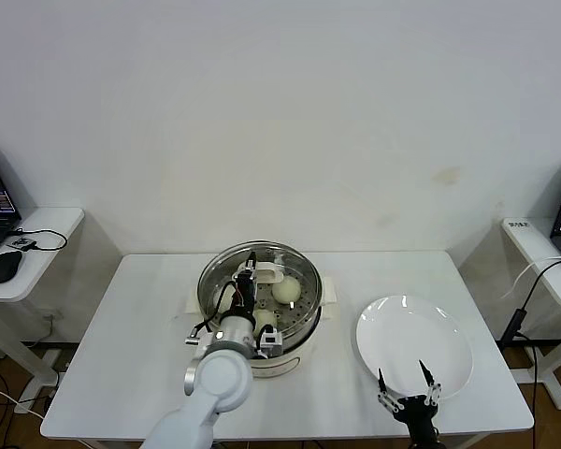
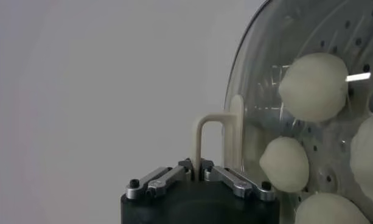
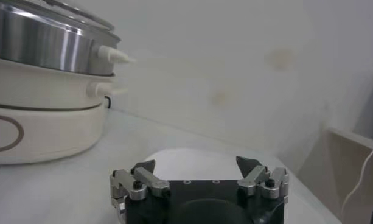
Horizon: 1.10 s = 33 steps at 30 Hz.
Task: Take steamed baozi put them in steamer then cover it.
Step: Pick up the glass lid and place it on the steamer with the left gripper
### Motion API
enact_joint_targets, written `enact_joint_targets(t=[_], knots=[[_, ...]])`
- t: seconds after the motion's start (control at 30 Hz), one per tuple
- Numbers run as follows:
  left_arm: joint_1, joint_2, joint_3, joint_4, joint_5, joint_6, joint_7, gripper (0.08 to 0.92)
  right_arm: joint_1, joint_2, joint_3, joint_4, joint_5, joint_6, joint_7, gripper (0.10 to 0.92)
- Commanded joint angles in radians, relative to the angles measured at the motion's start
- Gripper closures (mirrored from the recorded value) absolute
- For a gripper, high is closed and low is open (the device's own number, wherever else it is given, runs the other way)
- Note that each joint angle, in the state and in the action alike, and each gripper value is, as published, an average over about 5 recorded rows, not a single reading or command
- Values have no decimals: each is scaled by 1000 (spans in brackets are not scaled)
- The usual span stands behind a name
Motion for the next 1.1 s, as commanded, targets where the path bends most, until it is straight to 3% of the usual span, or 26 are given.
enact_joint_targets(t=[0.03,0.63,0.93,1.1], knots=[[-12,-24,17,30,13,2,5,852,1,0,-6,-2,-2,0,1,203],[-1,-23,3,25,-16,1,-19,848,2,0,-11,-9,-4,1,-1,203],[105,39,-19,-103,-62,-5,-48,631,-1,-1,-18,-9,-9,1,-1,203],[236,88,-70,-224,-149,-56,-142,484,-2,-4,-22,-9,-10,-1,-2,203]])
